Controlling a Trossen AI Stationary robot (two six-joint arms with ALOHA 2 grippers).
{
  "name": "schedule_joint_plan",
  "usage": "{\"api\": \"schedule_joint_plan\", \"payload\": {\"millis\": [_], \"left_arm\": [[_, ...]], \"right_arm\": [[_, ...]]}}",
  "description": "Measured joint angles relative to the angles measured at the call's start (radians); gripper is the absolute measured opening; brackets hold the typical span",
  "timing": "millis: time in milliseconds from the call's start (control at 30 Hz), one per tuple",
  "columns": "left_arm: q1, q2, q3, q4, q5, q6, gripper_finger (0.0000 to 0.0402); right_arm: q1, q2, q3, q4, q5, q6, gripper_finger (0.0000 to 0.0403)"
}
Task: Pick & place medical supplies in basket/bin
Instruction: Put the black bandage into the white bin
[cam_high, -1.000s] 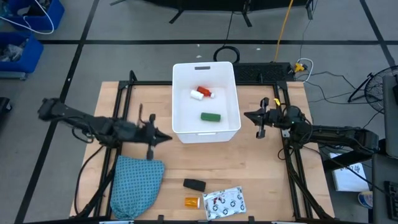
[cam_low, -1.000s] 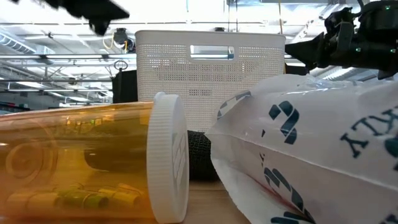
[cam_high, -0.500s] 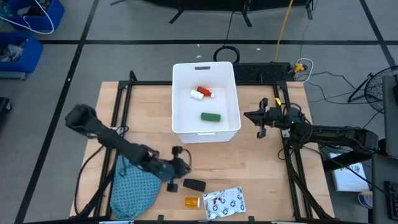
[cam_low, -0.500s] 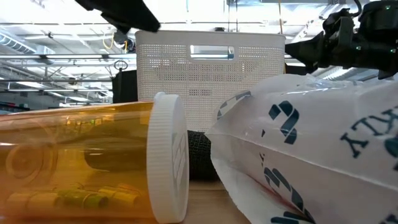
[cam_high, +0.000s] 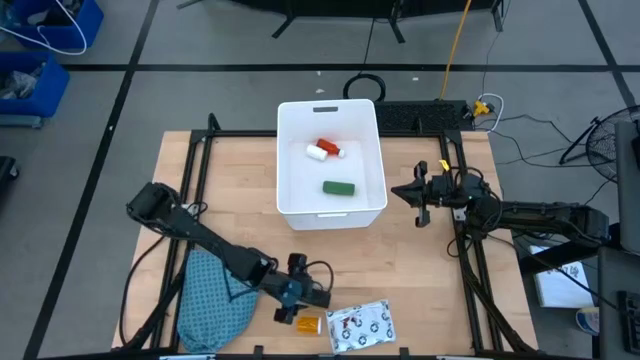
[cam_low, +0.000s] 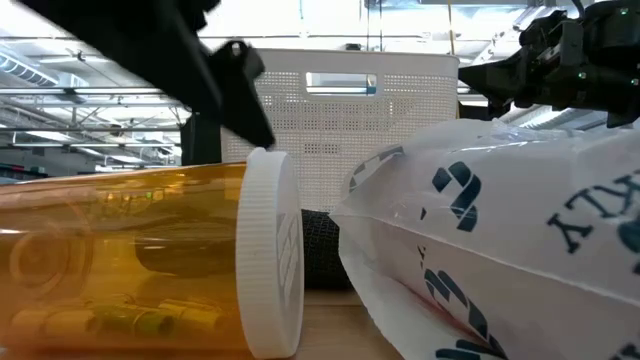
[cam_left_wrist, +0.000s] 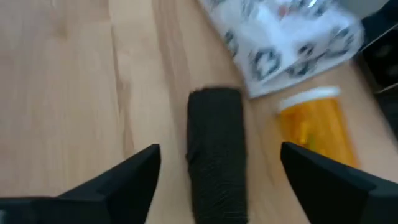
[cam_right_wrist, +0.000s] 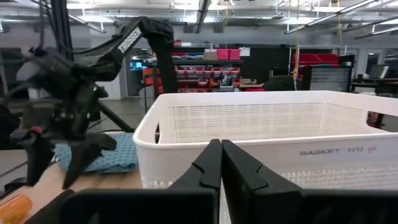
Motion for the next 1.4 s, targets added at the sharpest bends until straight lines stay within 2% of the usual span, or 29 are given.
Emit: {"api": "schedule_joint_plan", "payload": {"millis": [133,233,433,667,800,1000,1167,1267,1400], "left_arm": [[0.017,0.038,0.000,0.000,0.073,0.029,0.0375],[0.029,0.073,0.000,-0.008,0.141,0.031,0.0390],[0.050,0.142,0.002,-0.015,0.139,0.032,0.0392],[0.075,0.147,0.003,-0.014,0.157,0.039,0.0389],[0.087,0.136,0.001,-0.022,0.197,0.048,0.0341],[0.100,0.133,0.000,-0.026,0.258,0.058,0.0205],[0.098,0.094,-0.003,-0.040,0.261,0.139,0.0108],[0.092,0.031,-0.003,-0.068,0.207,0.202,0.0083],[0.092,-0.112,-0.003,-0.152,0.119,0.241,0.0087]], "right_arm": [[0.000,0.000,0.000,-0.004,0.000,0.002,0.0000],[0.000,0.000,0.000,-0.016,0.000,0.002,0.0000],[0.000,0.002,0.000,-0.023,0.000,0.003,0.0000],[0.000,0.003,0.000,-0.039,0.000,0.003,0.0000],[0.000,0.002,0.000,-0.042,0.000,0.003,0.0000],[0.000,0.002,0.000,-0.050,0.000,0.003,0.0000],[0.000,0.002,0.000,-0.051,0.000,0.003,0.0000],[0.000,0.002,0.000,-0.051,0.000,0.003,0.0000],[0.000,0.002,0.000,-0.052,0.000,0.002,0.0000]]}}
